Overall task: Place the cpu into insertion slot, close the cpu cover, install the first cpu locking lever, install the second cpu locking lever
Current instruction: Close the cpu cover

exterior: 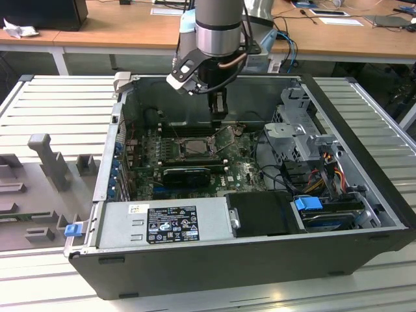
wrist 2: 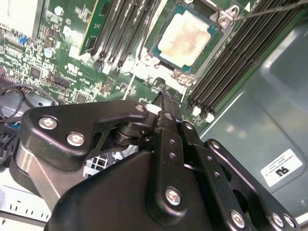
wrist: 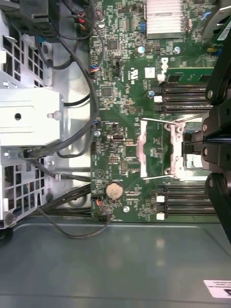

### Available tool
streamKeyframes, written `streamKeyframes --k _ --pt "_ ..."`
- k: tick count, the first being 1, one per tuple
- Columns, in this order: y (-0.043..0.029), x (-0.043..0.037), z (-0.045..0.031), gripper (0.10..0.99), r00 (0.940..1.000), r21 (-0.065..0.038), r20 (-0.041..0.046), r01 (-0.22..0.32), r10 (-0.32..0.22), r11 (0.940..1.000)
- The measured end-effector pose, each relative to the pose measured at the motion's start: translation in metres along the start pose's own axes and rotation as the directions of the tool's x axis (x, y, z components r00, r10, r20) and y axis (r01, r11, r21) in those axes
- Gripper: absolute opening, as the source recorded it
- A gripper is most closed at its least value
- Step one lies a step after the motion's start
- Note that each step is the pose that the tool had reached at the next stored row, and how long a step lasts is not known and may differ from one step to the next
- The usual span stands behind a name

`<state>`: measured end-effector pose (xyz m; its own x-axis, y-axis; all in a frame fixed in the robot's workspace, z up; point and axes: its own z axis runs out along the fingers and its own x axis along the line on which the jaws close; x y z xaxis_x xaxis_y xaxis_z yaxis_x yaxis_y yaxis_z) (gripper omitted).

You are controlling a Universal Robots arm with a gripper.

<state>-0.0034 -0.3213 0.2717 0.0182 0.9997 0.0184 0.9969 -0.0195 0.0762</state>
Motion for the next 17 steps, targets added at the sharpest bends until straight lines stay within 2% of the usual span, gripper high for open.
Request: streamKeyframes --k 12,17 --pt "0.0213 0.0004 0.0017 0.106 1.0000 0.002 0.0000 0.000 0.000 1.0000" --pt "0.0231 0.0004 0.0020 0.106 1.0000 0.003 0.0001 0.000 0.000 1.0000"
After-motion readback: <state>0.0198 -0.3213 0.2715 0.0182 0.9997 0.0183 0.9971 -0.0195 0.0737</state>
